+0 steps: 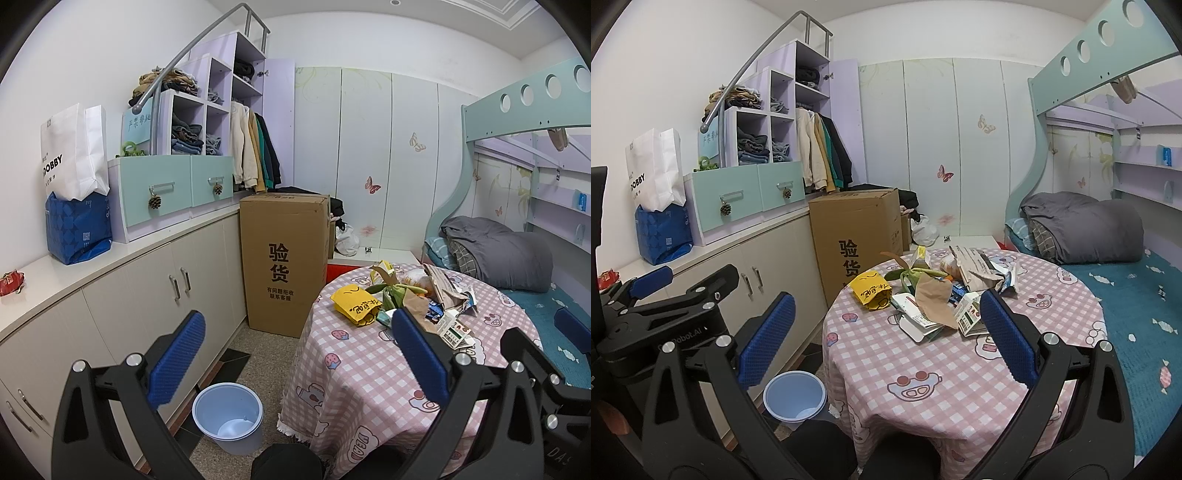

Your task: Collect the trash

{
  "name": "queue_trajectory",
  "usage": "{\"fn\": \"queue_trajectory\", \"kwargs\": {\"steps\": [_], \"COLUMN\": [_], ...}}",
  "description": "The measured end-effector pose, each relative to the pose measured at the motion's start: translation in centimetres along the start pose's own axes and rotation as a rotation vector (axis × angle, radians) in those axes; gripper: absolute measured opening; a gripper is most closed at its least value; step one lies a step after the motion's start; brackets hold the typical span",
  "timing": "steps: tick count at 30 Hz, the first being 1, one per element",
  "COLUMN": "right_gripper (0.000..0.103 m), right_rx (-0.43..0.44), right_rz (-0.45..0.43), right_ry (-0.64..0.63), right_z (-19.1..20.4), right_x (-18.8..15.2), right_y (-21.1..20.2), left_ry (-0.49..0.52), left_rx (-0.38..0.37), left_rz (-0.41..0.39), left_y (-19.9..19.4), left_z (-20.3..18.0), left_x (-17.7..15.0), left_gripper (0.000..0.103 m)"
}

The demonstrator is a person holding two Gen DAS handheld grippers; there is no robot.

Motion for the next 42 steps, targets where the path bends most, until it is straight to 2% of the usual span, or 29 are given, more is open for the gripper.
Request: {"fn": "queue_trajectory", "kwargs": {"steps": [42], "right_gripper": [0.097], "right_rx": [0.003], "right_rz": [0.012], "right_ry": [0.005], "right_z": [0.47], "right_x": [-0.62], "right_y": [-0.03], "left_ry": [0.002], "left_rx": [0.002], "left_rz": [0.004], "left_y": [-0.01], "left_z": [-0.04], "left_x": [-0.01], "left_gripper": [0.099]}}
Point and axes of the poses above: each gripper's, at about its wrist camera, not at the fingertips, and y roughly the way its jaws point, z to its left, x to its top, the point moved 5 cm from there along y, roughly the way its jaws point, and after that the axes turned 1 degree about -z, right-handed, at the moved point
